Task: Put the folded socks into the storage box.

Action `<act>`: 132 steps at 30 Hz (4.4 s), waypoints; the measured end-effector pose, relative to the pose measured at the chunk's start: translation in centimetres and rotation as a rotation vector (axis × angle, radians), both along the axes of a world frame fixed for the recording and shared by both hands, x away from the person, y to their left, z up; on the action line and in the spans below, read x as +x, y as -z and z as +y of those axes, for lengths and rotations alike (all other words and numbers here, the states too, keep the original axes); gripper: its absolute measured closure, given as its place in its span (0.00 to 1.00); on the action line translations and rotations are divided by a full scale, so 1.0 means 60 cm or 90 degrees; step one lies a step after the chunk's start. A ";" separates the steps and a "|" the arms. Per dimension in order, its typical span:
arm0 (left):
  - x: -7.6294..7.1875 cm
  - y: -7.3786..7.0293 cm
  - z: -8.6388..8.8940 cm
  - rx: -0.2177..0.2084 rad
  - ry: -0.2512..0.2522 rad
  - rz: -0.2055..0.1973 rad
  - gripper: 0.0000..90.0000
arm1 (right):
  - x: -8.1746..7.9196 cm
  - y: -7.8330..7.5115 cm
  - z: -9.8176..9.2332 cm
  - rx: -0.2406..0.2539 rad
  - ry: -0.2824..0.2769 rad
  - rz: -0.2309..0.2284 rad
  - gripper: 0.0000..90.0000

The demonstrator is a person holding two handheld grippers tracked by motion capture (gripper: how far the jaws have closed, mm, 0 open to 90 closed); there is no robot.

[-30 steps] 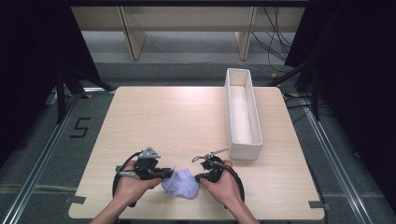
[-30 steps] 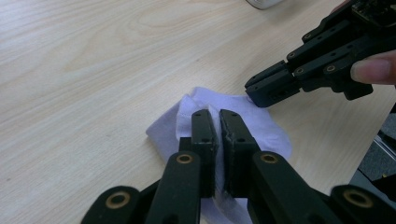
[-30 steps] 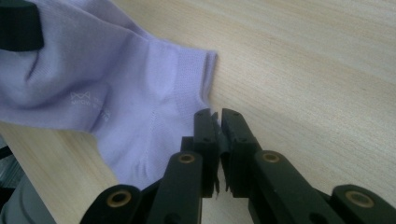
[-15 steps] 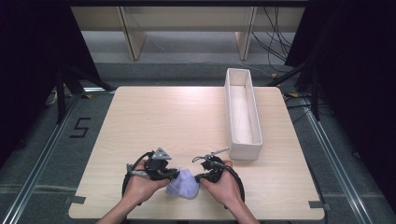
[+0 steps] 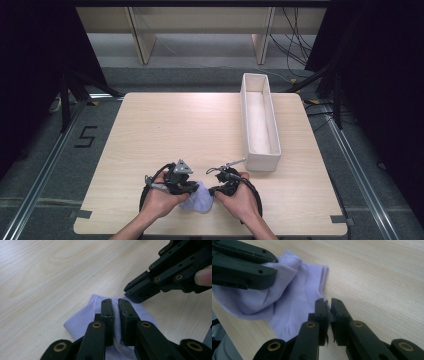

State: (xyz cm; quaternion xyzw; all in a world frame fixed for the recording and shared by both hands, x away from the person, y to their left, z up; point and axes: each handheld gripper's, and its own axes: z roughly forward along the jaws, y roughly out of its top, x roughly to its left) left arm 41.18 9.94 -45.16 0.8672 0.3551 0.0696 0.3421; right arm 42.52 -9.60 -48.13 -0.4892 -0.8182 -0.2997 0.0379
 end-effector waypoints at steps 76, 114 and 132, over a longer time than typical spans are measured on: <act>-0.054 0.055 -0.001 -0.041 0.078 0.001 0.86 | -0.030 -0.042 0.014 -0.028 -0.026 -0.089 0.97; 0.003 0.038 0.051 -0.050 -0.067 -0.037 0.63 | -0.040 -0.010 0.012 -0.031 -0.058 -0.025 0.89; -0.032 0.051 0.090 -0.076 -0.117 0.011 0.45 | -0.025 -0.029 -0.033 -0.016 -0.027 -0.105 0.69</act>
